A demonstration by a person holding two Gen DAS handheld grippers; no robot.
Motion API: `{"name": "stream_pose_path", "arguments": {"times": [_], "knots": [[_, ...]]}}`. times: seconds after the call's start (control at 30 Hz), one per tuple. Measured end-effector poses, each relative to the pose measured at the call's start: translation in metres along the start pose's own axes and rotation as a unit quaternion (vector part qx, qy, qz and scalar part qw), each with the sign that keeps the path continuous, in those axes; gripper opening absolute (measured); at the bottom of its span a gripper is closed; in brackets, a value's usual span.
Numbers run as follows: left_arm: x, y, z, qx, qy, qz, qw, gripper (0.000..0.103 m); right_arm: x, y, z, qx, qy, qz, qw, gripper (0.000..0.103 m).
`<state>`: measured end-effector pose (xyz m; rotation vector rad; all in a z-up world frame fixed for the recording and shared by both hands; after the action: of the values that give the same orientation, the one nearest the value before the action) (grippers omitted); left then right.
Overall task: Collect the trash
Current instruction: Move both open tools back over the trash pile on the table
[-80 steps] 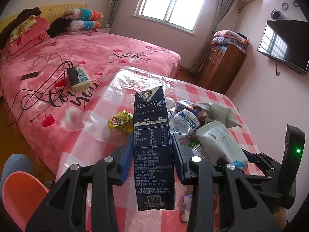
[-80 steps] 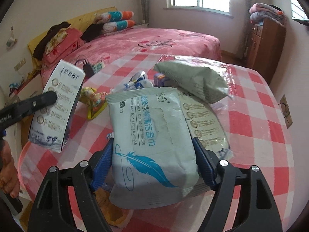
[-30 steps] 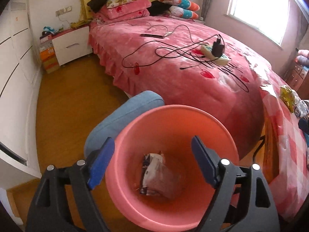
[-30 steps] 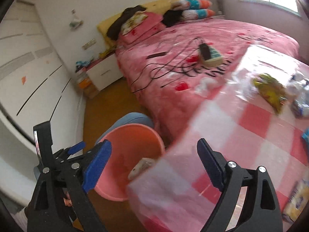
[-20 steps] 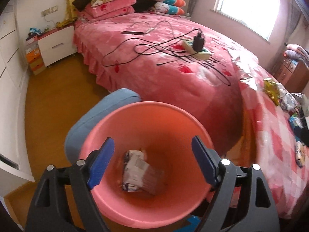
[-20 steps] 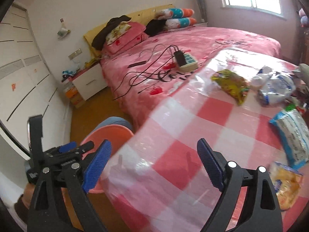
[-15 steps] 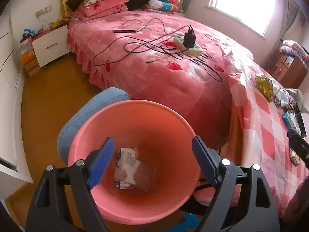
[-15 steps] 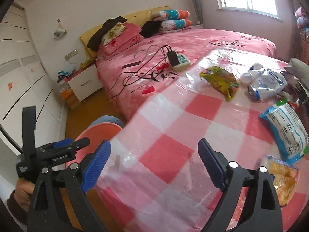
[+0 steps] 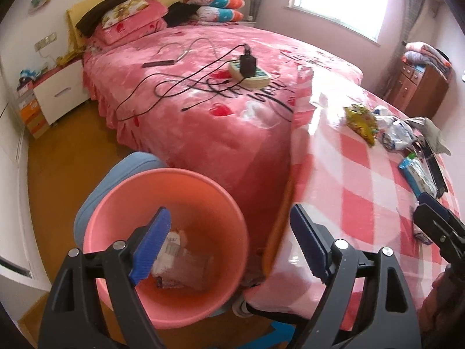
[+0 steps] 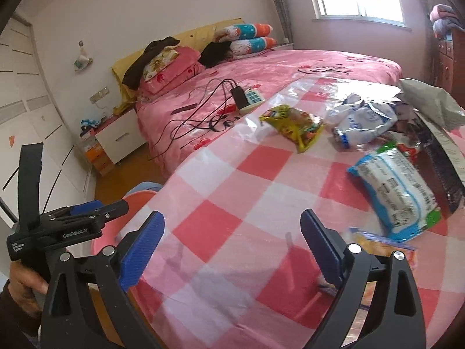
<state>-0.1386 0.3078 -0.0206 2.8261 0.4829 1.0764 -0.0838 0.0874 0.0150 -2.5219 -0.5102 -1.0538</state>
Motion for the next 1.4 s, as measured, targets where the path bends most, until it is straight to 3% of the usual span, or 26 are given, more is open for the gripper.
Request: {"name": "stream_pose_path", "arguments": {"times": [0.37, 1.0, 1.23, 1.4], "knots": [[0.007, 0.05, -0.001, -0.016, 0.005, 0.045, 0.9988, 0.085, 0.004, 0.028, -0.019, -0.018, 0.021, 0.019, 0.999, 0.094], [0.016, 0.129, 0.008, -0.037, 0.006, 0.112, 0.993, 0.085, 0.014, 0.117, -0.046, -0.056, 0.058, 0.095, 0.992, 0.094], [0.04, 0.187, 0.015, -0.083, 0.019, 0.157, 0.984, 0.085, 0.019, 0.169, -0.058, -0.088, 0.07, 0.153, 0.982, 0.094], [0.051, 0.23, 0.035, -0.127, 0.001, 0.186, 0.9743, 0.085, 0.018, 0.212, -0.061, -0.114, 0.069, 0.2, 0.971, 0.094]]}}
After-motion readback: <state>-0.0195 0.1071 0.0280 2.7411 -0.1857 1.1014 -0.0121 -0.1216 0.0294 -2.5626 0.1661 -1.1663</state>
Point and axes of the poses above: each gripper's, at about its wrist camera, not at the fingertips, and z roughly the way its jaws point, y to its right, x to its top, the point moved 6 cm from there along z, roughly the way its jaws point, and after that the axes turned 8 degrees about -x, right-handed, at the moved point
